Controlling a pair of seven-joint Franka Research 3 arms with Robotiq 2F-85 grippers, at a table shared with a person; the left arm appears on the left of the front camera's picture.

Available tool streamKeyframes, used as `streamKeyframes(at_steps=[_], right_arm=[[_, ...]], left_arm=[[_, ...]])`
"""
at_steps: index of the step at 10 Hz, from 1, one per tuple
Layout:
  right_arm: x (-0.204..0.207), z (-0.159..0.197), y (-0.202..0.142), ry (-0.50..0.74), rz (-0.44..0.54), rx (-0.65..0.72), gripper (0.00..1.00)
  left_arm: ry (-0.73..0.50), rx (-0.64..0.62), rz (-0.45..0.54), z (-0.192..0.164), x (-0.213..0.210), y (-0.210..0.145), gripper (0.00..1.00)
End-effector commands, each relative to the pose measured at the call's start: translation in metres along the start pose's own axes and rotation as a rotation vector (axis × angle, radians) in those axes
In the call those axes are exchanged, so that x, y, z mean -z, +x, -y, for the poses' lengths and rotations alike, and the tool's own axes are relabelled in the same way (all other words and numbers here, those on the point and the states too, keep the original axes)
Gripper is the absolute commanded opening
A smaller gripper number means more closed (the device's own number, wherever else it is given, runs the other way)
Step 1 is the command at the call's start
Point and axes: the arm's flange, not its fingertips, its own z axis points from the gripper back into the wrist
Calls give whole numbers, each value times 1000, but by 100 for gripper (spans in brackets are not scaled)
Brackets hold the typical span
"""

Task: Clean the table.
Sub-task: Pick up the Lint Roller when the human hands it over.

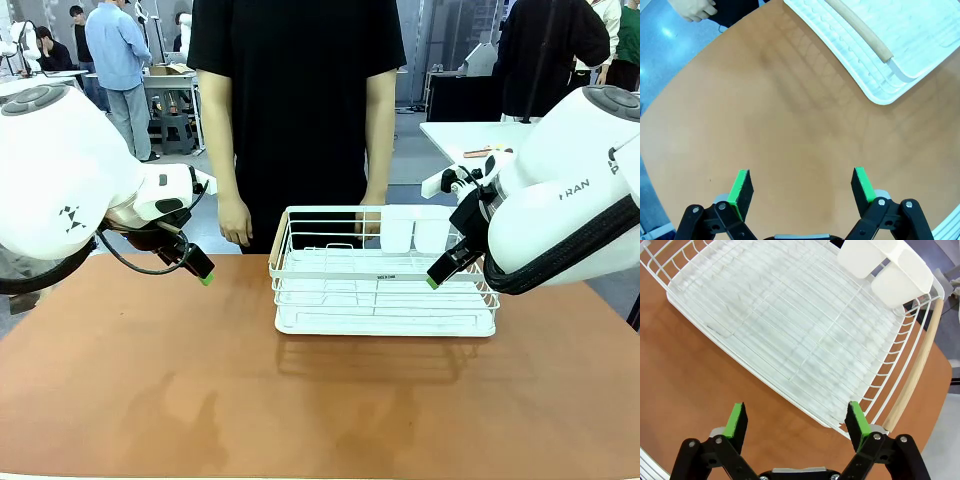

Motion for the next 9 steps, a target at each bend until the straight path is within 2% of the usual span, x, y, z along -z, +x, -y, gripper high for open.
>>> streamKeyframes(at_steps=[1,3,4,5,6,7,8,9], right_arm=[[0,-1,0,1,0,1,100],[0,0,0,0,0,0,100],[-17,11,7,98,8,76,100],[-43,35,15,233,35,161,100],[-59,61,18,381,52,262,100],[-73,88,14,534,70,378,100],[-87,117,7,624,98,480,100],[-102,149,-7,784,133,598,100]], left_arm=[[0,0,0,0,0,0,100],[0,0,0,0,0,0,100],[-79,-66,1,-11,-14,12,100],[-248,-211,-48,-39,-31,21,100],[-494,-348,-57,-68,-47,21,100],[-621,-425,-30,-93,-62,16,100],[-835,-501,24,-120,-81,9,100],[-1031,-560,69,-154,-96,-6,100]])
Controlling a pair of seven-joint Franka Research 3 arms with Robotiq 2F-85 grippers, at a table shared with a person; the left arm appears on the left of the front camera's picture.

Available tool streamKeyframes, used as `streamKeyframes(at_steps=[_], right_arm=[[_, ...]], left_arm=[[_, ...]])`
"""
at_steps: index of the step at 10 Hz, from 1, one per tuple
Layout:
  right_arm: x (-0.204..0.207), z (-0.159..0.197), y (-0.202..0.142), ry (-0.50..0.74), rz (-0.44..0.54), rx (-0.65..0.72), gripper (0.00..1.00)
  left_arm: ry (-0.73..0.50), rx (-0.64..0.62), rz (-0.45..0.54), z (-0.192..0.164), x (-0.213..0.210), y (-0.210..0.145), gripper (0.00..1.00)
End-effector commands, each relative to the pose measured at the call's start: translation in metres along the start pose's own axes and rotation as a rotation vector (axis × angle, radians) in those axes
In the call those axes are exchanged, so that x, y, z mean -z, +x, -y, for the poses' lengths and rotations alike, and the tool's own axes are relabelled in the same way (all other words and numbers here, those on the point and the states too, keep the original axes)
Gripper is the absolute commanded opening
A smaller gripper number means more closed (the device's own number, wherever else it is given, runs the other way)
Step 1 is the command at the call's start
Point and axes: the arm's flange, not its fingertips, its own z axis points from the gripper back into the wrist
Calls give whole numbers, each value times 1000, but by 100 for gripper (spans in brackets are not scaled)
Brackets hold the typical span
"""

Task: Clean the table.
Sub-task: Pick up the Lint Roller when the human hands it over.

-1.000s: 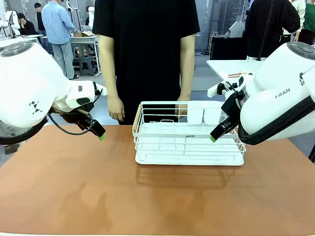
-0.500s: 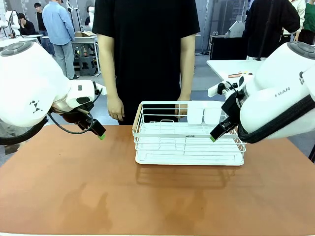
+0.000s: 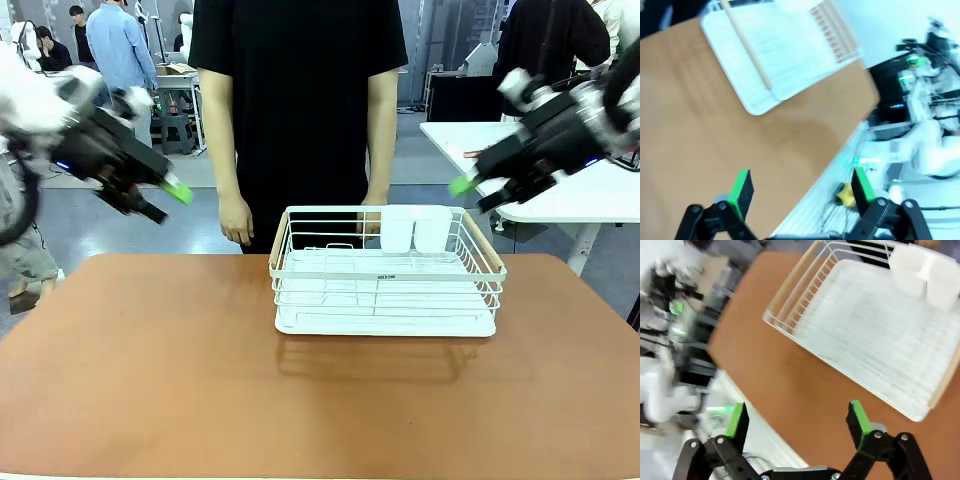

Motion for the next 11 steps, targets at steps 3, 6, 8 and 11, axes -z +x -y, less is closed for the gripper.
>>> streamKeyframes(at_steps=[3,6,8,11], right_arm=[[-99,95,-25,271,118,368,100],[-149,148,-70,282,245,508,100],[-165,162,-87,270,299,549,100],[-171,167,-97,250,319,573,100]], left_arm=[[-364,-338,254,-82,-128,-27,100],[-304,-419,378,-112,-208,-73,100],[-254,-430,380,-126,-233,-92,100],[-239,-438,383,-132,-234,-94,100]])
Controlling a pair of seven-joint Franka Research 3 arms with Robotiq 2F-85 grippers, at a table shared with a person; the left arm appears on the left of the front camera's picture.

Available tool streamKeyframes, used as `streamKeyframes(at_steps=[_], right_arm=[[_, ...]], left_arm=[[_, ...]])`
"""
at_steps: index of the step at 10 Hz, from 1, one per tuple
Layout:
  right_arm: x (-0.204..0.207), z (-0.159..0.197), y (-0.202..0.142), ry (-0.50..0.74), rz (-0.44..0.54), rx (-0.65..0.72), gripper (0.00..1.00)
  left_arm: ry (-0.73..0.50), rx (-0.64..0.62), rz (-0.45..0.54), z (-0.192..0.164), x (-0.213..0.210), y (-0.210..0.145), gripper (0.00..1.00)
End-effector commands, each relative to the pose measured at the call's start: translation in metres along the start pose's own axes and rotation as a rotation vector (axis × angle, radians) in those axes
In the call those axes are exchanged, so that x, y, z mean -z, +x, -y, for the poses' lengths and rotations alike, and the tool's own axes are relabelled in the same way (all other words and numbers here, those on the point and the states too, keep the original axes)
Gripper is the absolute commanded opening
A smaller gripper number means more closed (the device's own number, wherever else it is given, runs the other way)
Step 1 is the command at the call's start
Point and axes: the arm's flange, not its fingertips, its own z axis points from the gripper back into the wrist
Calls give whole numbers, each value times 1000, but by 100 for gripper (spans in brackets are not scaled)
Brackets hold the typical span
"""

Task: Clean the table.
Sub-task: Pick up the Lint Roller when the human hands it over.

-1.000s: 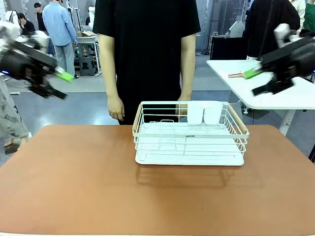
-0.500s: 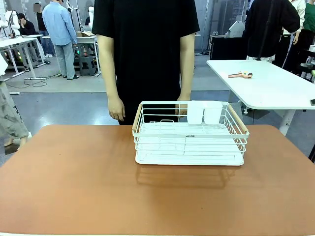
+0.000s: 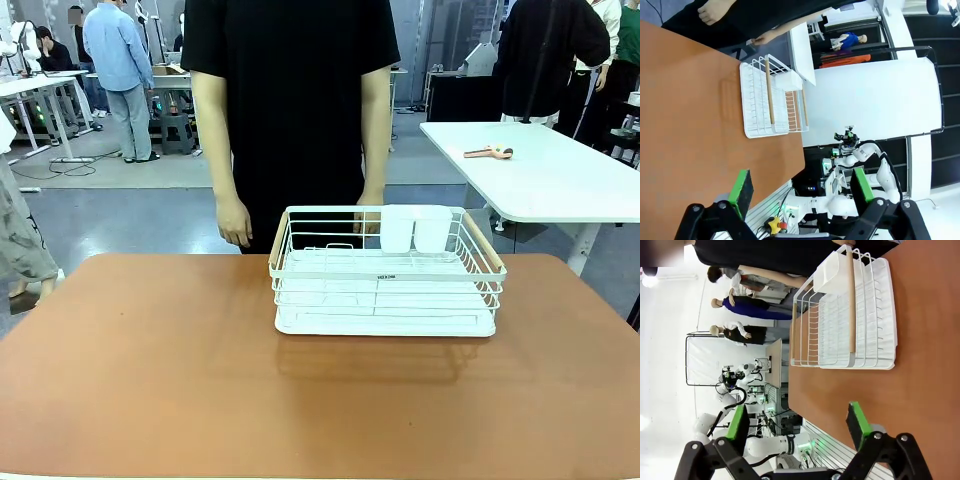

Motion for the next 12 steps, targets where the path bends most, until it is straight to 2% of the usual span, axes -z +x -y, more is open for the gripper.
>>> streamKeyframes(at_steps=[1,12], right_arm=[[6,-3,-4,-1,9,-27,100],[1,-1,0,-3,-2,-1,100]], left_arm=[[2,21,-32,2,6,2,100],[1,2,-14,1,6,1,100]])
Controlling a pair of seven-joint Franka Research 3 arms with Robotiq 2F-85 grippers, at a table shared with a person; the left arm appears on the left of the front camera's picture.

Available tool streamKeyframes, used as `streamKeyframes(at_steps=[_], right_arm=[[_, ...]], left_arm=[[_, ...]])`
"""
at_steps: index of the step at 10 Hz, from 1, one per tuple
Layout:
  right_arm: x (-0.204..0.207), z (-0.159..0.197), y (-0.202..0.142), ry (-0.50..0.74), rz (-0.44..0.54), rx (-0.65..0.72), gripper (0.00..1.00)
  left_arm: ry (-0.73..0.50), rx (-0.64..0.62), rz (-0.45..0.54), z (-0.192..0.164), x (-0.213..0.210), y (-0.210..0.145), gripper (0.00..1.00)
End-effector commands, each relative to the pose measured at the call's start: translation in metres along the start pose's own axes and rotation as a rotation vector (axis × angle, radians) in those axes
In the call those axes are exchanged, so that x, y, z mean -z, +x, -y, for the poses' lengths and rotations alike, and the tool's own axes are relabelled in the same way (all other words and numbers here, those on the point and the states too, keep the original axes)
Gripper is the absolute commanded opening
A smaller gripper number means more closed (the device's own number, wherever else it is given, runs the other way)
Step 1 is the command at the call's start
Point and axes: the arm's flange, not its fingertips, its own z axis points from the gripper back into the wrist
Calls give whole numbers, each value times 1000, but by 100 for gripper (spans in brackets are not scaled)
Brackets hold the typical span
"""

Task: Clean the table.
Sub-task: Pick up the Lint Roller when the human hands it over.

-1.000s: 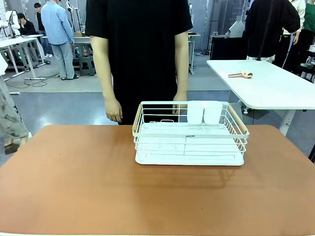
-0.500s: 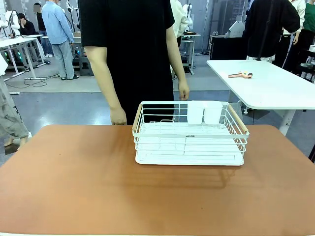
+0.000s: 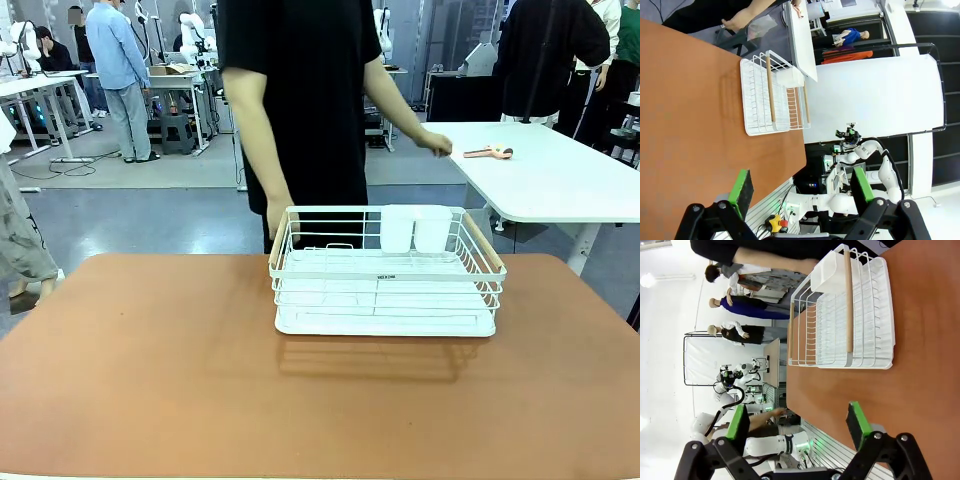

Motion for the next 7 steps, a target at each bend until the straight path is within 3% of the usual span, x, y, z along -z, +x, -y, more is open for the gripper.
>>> streamKeyframes(at_steps=[1,7], right_arm=[[0,-2,0,8,0,-1,100],[0,-2,0,8,0,-1,100]], left_arm=[[-6,1,3,0,-2,0,100],[-6,1,3,0,-2,0,100]])
